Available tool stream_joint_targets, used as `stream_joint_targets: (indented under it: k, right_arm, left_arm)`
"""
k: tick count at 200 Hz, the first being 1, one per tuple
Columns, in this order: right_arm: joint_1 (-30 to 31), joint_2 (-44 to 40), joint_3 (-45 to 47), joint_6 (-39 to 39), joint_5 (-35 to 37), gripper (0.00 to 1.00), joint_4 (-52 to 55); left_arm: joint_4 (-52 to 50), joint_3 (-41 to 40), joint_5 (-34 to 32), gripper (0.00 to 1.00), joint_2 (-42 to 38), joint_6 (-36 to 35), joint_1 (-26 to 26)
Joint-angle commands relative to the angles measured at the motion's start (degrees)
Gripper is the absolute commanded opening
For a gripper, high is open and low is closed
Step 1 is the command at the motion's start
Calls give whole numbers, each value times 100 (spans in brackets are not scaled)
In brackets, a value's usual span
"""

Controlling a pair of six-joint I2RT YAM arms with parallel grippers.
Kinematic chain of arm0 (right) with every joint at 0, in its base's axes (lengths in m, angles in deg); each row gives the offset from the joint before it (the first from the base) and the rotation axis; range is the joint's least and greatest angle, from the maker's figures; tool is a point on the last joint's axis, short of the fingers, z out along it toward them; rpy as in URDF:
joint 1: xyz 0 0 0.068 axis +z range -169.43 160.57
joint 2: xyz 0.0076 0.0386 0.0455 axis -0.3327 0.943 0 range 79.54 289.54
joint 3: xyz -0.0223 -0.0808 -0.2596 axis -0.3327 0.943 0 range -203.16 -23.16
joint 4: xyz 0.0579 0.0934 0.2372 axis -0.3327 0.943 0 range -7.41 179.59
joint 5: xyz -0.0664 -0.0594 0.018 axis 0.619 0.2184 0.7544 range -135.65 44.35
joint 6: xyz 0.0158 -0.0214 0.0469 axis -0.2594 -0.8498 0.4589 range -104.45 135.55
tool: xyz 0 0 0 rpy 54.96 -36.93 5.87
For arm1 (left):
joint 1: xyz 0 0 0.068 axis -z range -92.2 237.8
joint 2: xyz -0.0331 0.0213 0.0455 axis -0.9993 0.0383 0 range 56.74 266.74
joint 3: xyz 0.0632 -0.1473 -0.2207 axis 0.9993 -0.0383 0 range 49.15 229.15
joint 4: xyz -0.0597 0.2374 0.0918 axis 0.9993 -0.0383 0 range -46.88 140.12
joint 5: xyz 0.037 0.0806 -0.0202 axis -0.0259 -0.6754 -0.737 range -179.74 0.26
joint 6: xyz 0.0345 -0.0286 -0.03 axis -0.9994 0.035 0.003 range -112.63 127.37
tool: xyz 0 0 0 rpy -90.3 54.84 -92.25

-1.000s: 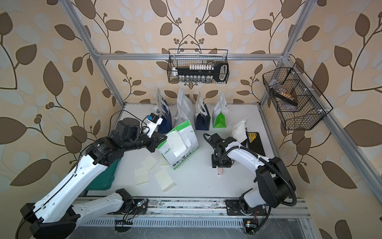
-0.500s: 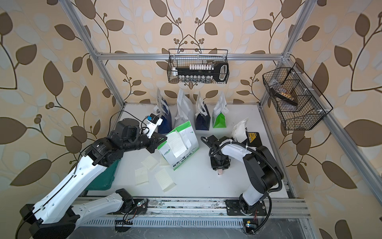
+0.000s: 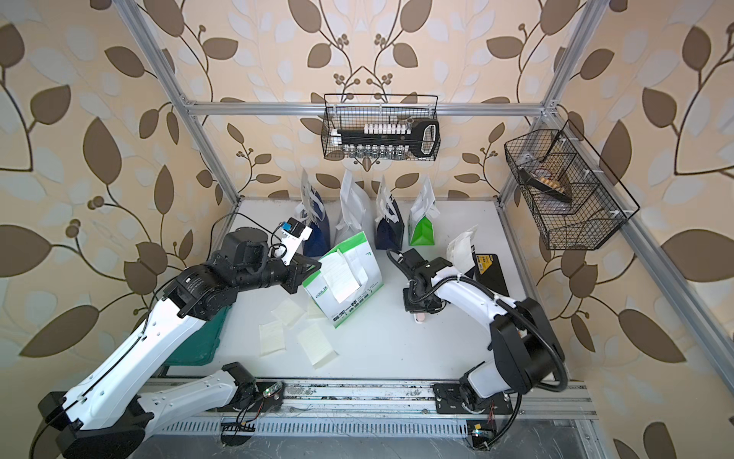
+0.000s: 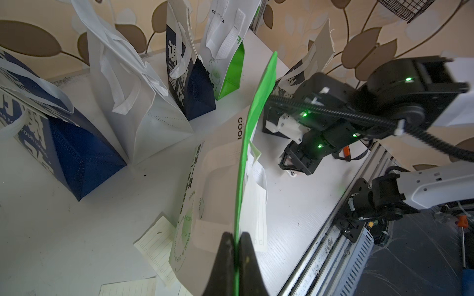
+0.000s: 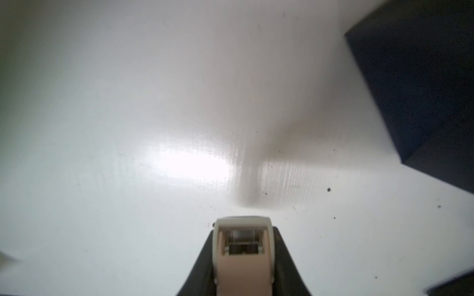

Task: Staple the receipts to the bags
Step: Pick up the stapler from the center of the board, then place the stapler in the takeout bag.

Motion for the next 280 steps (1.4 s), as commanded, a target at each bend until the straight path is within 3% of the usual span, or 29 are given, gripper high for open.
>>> stream_joint_targets:
  k: [1, 50, 99, 137, 280]
  right_arm:
    - [147, -755, -514, -113, 213, 4, 26]
    - [1626, -1691, -1620, -106, 792, 1, -1295]
    - [2776, -1238, -1833, -94, 733, 0, -3672]
    - [2794, -843, -1753, 375, 477, 0, -4870]
    - [2559, -170, -2232, 458, 535, 0, -4380]
  left_arm:
    - [326, 96, -66, 0, -23, 298, 34]
    - [634, -115, -155, 0, -114, 997, 31]
    - [772, -229, -90, 0, -164, 1359, 31]
    - [844, -282, 51, 0, -199, 1493, 31]
    - [835, -299, 386, 0, -374, 1539, 38]
